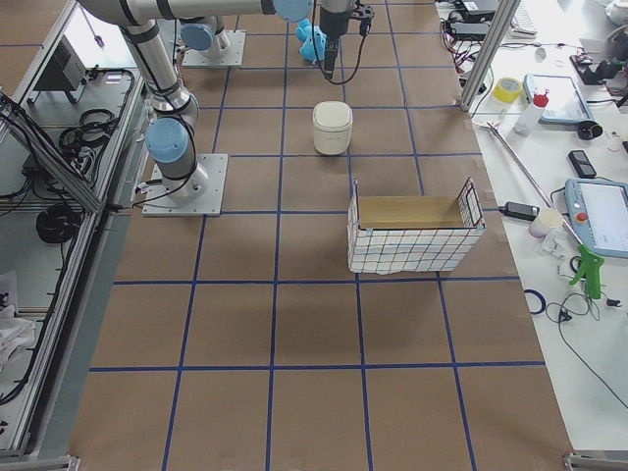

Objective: Open trash can with right arm

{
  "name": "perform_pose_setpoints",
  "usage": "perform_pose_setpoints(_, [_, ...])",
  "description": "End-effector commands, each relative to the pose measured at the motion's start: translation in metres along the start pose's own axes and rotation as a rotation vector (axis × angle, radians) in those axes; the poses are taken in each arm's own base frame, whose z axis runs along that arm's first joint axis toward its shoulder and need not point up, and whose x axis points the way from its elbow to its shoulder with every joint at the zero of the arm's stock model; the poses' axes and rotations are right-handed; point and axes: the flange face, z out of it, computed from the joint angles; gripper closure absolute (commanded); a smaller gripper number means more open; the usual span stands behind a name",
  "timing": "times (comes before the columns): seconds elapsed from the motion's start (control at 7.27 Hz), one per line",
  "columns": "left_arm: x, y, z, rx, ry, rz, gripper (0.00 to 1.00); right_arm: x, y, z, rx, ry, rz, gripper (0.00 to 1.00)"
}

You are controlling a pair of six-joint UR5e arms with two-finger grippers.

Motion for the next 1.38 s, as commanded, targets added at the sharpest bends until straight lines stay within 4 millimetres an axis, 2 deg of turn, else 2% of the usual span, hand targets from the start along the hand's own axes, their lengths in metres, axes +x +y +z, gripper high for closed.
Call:
perform_pose_setpoints(0.0, [0.0000, 0.0000, 0.0000, 0.000, 0.000, 0.000, 0.00, 0.0002, 0.0010, 0.0025, -0.011, 0.002, 0.002, 0.00])
perform_pose_setpoints(1.24, [0.0000, 0.0000, 0.0000, 0.000, 0.000, 0.000, 0.00, 0.0015, 0.0007, 0.0049, -0.015, 0.016, 0.001, 0.00])
